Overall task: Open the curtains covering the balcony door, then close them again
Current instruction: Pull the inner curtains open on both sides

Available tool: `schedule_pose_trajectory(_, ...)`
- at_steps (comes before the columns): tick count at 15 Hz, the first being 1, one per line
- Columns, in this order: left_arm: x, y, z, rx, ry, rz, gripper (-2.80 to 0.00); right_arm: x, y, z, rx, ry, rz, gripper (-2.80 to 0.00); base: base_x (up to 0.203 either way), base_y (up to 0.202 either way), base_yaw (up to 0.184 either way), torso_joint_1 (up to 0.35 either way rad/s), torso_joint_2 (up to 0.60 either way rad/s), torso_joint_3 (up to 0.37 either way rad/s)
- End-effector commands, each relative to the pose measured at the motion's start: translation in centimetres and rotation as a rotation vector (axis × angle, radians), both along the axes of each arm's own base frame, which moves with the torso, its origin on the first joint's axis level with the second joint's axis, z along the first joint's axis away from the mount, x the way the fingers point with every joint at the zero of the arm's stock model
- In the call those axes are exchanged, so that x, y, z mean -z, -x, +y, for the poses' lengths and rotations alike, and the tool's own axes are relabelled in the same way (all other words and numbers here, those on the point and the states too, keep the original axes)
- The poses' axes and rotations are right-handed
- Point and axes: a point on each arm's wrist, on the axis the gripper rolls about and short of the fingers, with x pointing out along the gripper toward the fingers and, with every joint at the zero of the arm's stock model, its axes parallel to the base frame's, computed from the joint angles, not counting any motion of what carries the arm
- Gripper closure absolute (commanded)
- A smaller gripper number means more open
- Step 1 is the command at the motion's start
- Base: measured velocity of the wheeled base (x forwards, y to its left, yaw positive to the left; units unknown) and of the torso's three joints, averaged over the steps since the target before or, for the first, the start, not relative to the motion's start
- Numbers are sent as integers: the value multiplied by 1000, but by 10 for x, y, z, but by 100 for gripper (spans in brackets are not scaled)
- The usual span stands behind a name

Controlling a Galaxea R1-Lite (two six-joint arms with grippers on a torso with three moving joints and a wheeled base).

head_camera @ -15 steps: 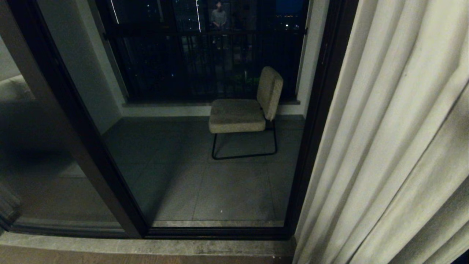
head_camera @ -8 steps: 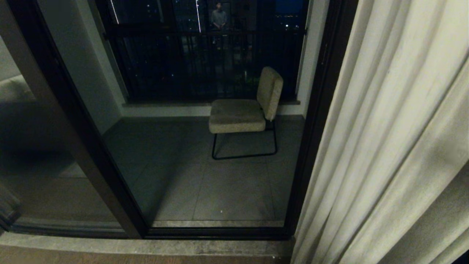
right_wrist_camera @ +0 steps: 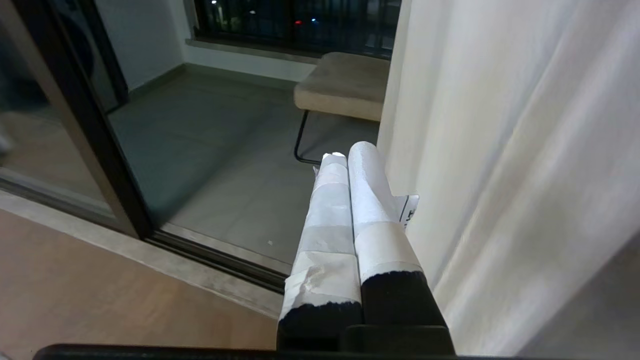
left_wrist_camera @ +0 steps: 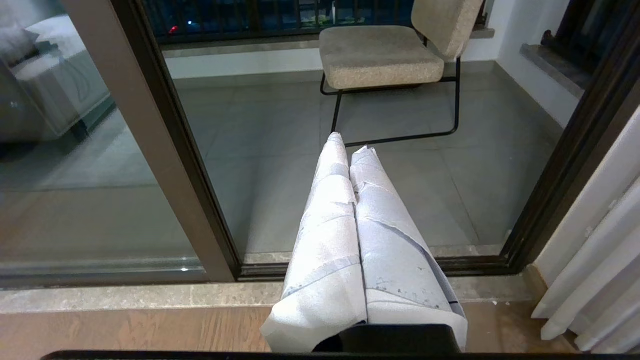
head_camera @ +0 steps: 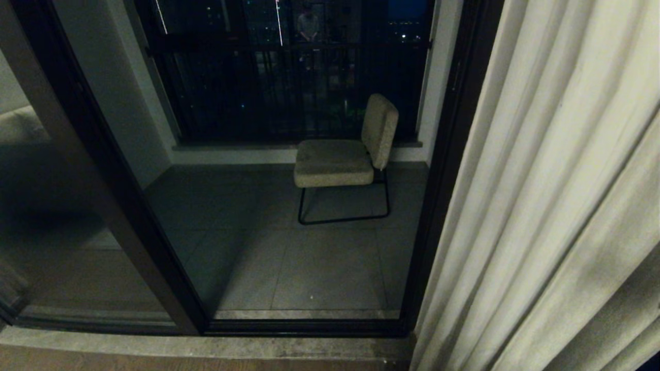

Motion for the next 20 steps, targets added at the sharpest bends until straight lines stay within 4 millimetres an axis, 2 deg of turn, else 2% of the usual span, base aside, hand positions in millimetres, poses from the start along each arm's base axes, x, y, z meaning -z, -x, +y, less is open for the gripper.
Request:
schedule_pose_trajectory(1,0,0,0,0,0,0,0,14,17,-1,-14,-1,-42,0,0,0,0,0,0,0)
schedule_pose_trajectory(4,0,0,0,0,0,0,0,42,33,-4,10,30,-16,0,0,0,0,0,0,0)
schedule_pose_trajectory(6,0,0,0,0,0,0,0,57,32,-5,49,60,94,0,0,0,0,0,0,0)
schedule_pose_trajectory(10,0,0,0,0,0,-2,0,66,32,-9,253,86,185,0,0,0,0,0,0,0)
schedule_pose_trajectory(15,0,0,0,0,0,0,0,73,36,-9,325,70,228,0,0,0,0,0,0,0)
schedule_pose_trajectory(20,0,0,0,0,0,0,0,82,53,-8,308,43,102,0,0,0,0,0,0,0)
